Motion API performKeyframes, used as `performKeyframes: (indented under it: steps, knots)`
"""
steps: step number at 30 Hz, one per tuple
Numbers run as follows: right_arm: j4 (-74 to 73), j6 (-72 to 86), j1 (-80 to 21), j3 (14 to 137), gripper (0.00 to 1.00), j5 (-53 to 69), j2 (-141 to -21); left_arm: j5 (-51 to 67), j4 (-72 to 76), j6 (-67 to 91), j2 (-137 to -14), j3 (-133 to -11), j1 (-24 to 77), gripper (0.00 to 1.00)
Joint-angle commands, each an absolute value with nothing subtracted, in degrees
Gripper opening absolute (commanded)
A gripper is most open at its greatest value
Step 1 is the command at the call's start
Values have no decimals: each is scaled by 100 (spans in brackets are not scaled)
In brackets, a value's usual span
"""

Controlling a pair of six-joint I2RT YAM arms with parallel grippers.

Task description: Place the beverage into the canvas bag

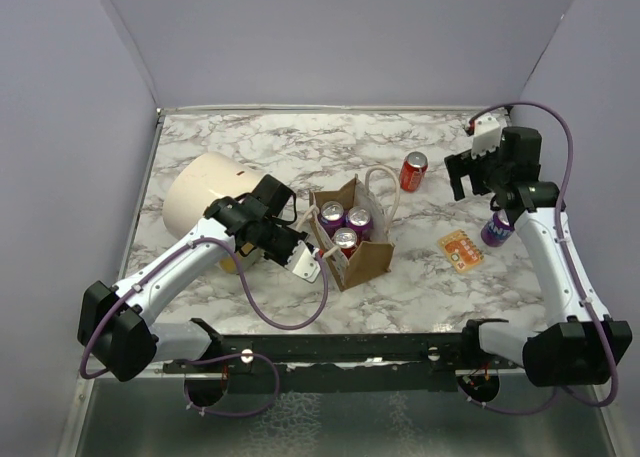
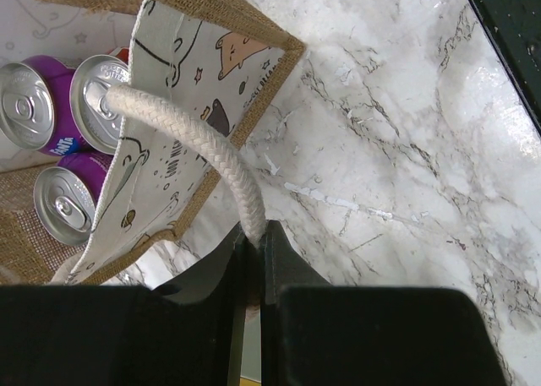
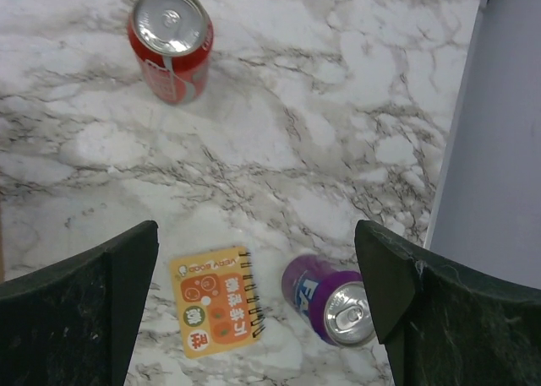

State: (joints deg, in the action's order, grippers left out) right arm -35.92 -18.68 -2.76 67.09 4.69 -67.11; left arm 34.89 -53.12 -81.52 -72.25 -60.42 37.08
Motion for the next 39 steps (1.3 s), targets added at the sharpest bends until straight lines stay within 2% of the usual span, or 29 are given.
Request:
performKeyframes:
  steps: [1, 15, 29, 34, 39]
  knots:
    - [-3325, -1970, 155, 6533, 100, 158, -6867, 3598, -5267, -8087, -7241, -6077, 3676, 0]
    - [-3683, -2698, 2092, 6311, 100, 1045, -7587, 3583, -5396, -8181, -7315, -6121, 3677, 0]
    - [-3867, -2935, 2771, 5951, 100, 1917, -8172, 3604, -5462, -8212, -7441, -6169, 3684, 0]
    - [-3926, -2936, 2794, 5869, 94, 2261, -8293, 3586, -5468, -8216, -7461, -6196, 3684, 0]
    - [-3937, -2944, 2803, 5832, 82, 2353, -8343, 3571, -5467, -8213, -7461, -6181, 3683, 0]
